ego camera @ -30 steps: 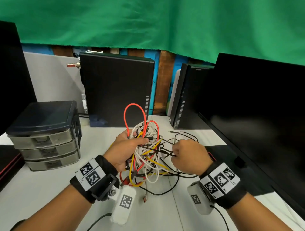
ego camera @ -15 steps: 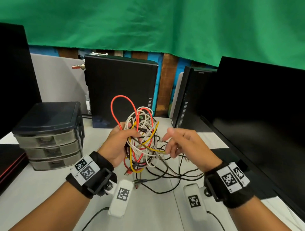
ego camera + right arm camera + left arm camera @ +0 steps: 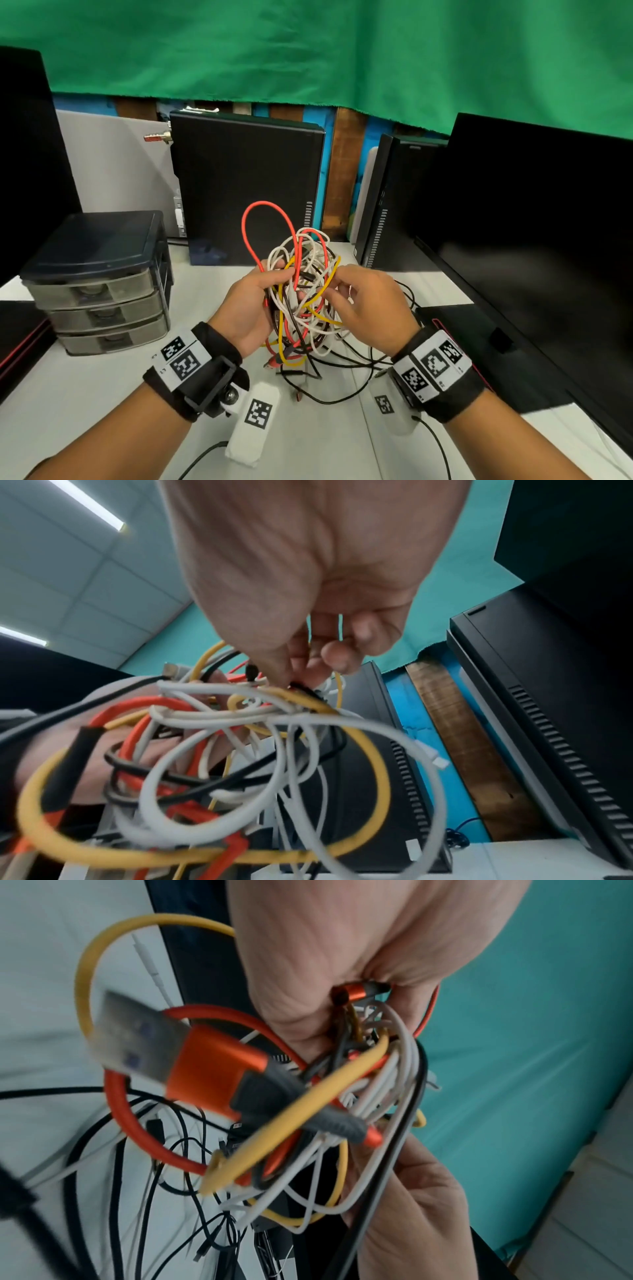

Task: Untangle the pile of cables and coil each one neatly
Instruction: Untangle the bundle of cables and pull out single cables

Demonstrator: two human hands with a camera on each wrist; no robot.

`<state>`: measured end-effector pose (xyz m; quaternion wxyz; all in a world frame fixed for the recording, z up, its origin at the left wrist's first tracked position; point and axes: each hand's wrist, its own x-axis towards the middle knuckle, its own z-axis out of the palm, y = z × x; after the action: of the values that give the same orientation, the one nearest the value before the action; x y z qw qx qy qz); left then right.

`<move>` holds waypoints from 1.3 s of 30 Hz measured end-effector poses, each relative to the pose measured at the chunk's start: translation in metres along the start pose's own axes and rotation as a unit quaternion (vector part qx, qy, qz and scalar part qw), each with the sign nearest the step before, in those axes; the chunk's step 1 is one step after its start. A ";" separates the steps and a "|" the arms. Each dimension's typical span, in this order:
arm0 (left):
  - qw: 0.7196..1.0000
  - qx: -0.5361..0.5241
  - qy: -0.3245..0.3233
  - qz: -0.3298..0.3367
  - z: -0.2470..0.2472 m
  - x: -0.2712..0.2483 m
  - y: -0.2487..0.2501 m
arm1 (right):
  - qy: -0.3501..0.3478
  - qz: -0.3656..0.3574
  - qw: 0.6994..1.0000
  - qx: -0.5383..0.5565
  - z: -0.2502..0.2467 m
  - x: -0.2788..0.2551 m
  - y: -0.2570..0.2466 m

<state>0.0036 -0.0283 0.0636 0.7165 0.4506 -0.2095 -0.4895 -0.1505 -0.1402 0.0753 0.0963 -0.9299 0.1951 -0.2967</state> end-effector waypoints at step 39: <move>0.993 0.014 -0.066 0.096 0.000 -0.010 0.030 | 0.059 0.133 0.972 0.182 -0.020 -0.036 -0.001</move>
<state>0.0141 -0.0158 0.0905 0.7383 0.4049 -0.3054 -0.4447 -0.1889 -0.1256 0.0727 0.2910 -0.8431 0.2655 -0.3661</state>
